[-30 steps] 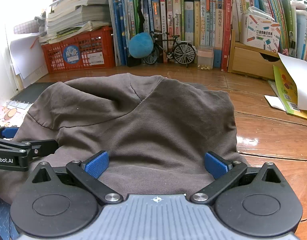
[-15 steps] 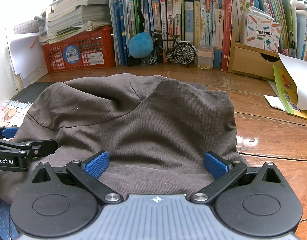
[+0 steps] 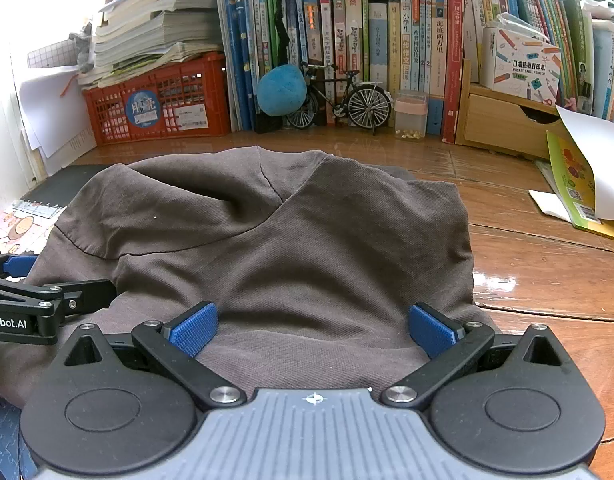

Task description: Fold clothes

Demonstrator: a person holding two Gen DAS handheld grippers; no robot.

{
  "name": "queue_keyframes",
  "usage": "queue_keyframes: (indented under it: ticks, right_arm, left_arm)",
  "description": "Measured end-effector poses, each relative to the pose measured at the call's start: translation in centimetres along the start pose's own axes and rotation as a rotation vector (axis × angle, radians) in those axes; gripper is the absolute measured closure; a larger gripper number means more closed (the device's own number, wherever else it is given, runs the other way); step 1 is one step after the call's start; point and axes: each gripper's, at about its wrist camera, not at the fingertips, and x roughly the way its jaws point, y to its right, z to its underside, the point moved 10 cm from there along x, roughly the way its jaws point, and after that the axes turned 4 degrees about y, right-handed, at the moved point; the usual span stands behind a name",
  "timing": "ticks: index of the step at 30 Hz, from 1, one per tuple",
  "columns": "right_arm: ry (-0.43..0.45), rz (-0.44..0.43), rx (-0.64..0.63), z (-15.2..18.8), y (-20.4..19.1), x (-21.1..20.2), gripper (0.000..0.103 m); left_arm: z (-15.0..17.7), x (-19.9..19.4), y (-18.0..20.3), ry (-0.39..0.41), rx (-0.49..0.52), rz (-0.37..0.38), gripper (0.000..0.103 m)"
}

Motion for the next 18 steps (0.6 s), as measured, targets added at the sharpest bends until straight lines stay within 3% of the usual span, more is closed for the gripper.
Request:
queue_keyframes:
  ticks: [18]
  right_arm:
    - [0.000, -0.001, -0.001, -0.07, 0.09, -0.10, 0.000]
  left_arm:
    - [0.16, 0.01, 0.29, 0.002, -0.002, 0.000, 0.000]
